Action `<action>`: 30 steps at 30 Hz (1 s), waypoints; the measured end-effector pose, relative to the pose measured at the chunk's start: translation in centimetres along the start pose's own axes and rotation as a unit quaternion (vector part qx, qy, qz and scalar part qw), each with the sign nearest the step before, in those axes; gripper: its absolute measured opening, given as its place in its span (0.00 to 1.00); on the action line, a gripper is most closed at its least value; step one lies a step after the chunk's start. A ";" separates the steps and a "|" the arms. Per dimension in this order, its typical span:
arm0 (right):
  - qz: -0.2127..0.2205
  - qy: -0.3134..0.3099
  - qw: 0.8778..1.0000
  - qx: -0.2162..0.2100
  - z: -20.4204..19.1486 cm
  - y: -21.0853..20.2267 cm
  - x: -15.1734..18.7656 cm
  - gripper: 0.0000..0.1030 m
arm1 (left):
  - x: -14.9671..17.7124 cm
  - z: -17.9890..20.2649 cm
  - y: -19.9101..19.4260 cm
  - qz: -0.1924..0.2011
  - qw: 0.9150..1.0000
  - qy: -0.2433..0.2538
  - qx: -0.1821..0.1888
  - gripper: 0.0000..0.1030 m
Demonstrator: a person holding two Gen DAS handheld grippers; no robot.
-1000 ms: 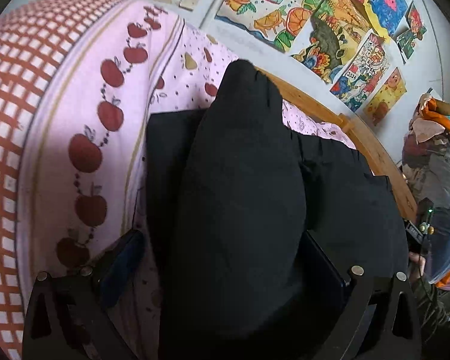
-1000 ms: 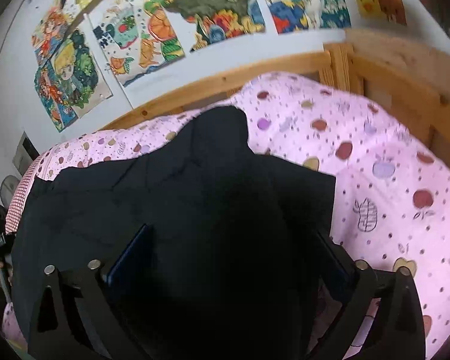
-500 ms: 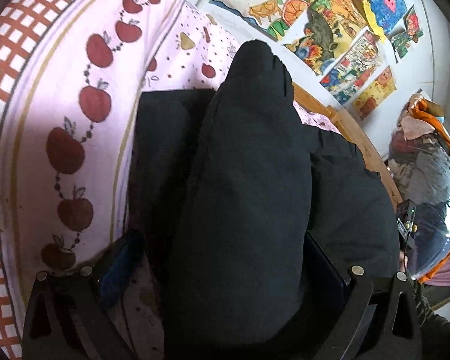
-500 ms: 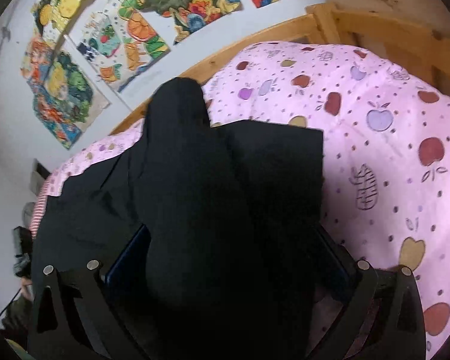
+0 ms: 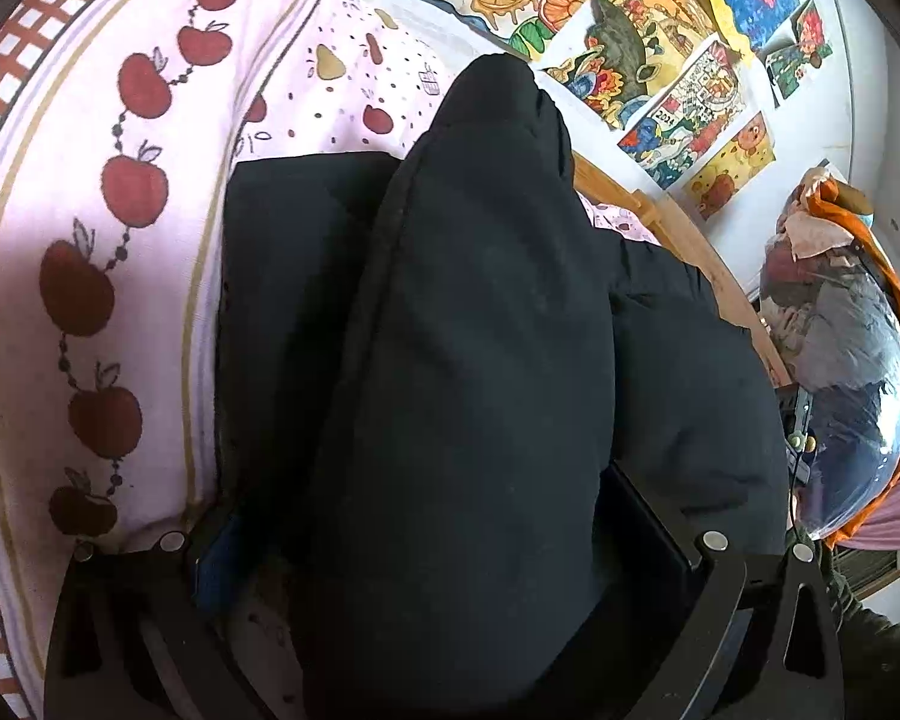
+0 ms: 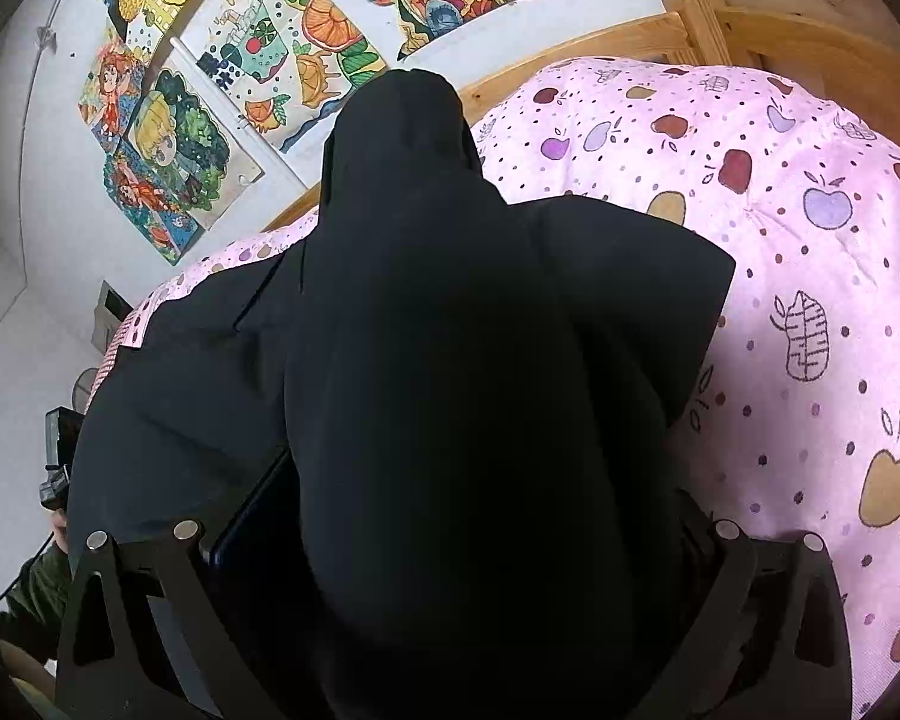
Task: Fold large clothes
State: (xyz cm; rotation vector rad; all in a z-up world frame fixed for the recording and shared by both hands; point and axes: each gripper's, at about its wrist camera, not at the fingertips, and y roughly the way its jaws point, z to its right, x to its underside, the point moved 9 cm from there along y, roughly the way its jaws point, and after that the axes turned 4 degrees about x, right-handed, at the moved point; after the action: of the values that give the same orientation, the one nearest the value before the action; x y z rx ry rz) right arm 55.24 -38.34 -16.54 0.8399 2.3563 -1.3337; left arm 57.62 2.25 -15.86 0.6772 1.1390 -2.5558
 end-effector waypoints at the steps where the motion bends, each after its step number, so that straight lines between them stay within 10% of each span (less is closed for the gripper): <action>1: 0.000 0.000 1.000 0.000 0.0 0.0 0.0 0.99 | 0.0 0.1 0.0 -0.001 1.000 0.001 0.000 1.00; 21: 0.008 -0.005 1.000 0.010 0.6 -0.1 0.3 0.99 | 0.0 0.5 -0.2 -0.003 1.000 0.006 -0.017 1.00; 30: 0.004 -0.027 0.999 0.032 -0.7 -0.9 0.0 0.87 | 0.0 0.9 -0.7 0.006 0.999 0.010 -0.050 0.75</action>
State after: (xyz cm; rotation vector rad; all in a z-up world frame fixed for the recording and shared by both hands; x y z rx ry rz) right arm 54.67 -38.10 -15.62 0.8190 2.2783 -1.4173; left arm 57.03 2.07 -14.90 0.6843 1.2547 -2.4692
